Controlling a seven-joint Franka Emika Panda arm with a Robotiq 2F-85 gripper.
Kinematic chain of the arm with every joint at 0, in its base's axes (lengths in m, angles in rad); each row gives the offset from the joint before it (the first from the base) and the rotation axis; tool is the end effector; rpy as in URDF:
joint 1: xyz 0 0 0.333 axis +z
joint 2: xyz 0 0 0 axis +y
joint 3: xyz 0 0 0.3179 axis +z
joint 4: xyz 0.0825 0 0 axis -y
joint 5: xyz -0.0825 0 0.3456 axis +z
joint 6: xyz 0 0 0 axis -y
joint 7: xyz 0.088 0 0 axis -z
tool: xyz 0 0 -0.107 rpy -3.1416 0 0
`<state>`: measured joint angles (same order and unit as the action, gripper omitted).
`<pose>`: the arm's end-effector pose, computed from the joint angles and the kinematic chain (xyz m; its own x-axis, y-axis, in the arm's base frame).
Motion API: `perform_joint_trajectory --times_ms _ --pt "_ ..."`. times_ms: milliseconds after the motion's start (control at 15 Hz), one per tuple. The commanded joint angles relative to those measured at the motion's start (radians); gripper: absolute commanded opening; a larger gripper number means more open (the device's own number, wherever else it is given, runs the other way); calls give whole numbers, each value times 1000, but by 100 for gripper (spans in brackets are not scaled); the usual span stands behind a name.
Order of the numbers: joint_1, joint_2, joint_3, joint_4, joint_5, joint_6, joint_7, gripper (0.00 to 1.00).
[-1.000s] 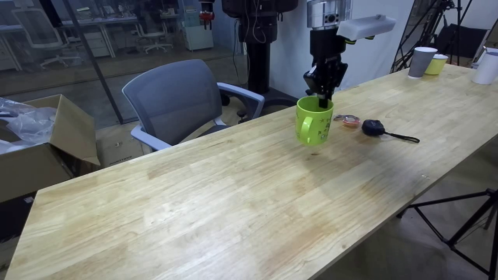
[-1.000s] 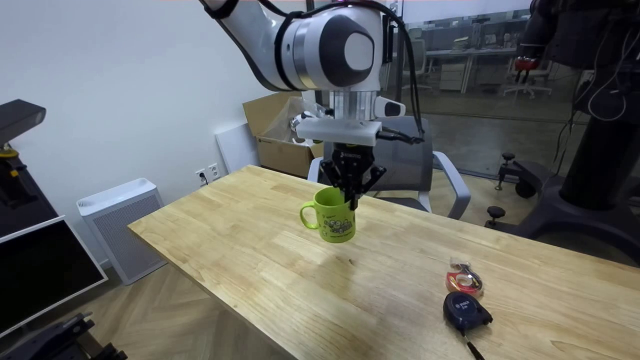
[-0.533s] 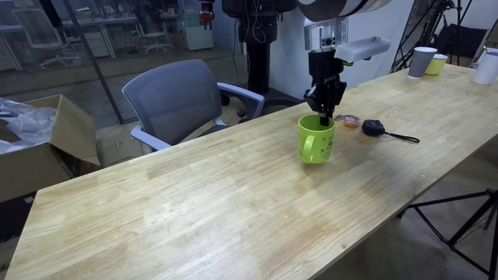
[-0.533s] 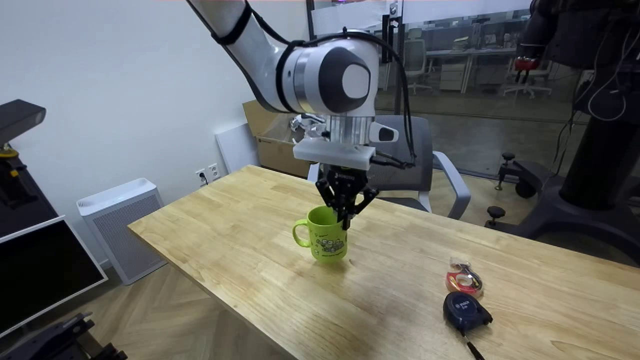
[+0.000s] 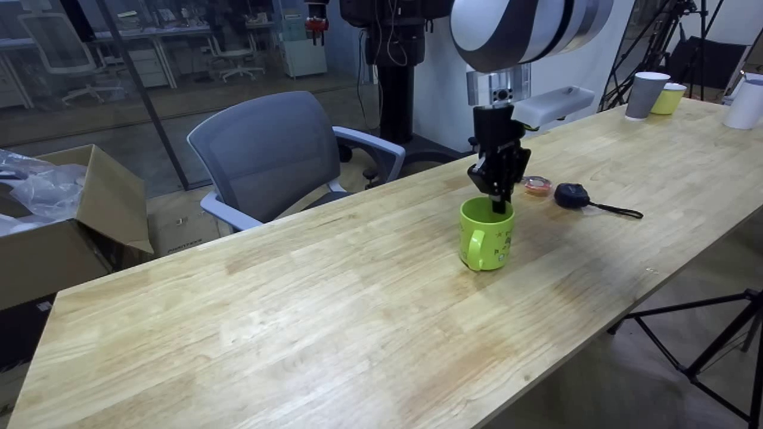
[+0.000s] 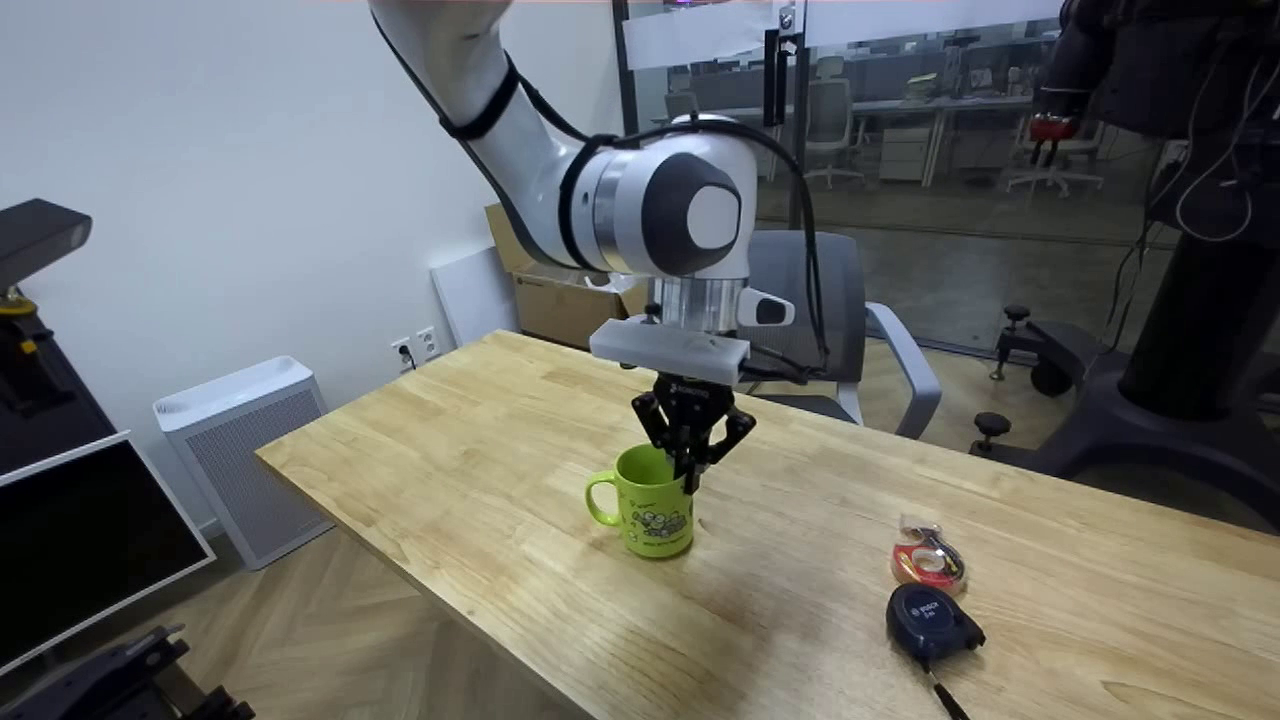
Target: Move the mug to the left side of the table
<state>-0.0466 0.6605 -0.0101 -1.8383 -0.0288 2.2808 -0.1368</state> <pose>0.5952 -0.0341 0.1828 0.9708 0.1008 -0.2177 0.1018 -0.9948 -0.0063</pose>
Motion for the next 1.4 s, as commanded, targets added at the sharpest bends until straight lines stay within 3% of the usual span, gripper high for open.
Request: perform_joint_trajectory --times_ms 0,200,333,933,1200,1333 --pt "8 -6 -10 1 -18 17 26 2" --pt "11 1 -16 7 -30 10 30 2" --pt "15 7 -22 13 -38 -2 39 36" --pt "7 -32 -52 47 -69 -68 36 96" --pt "-13 -104 -51 98 -57 -160 16 100" --pt "-30 -142 -45 135 -42 -267 -15 100"
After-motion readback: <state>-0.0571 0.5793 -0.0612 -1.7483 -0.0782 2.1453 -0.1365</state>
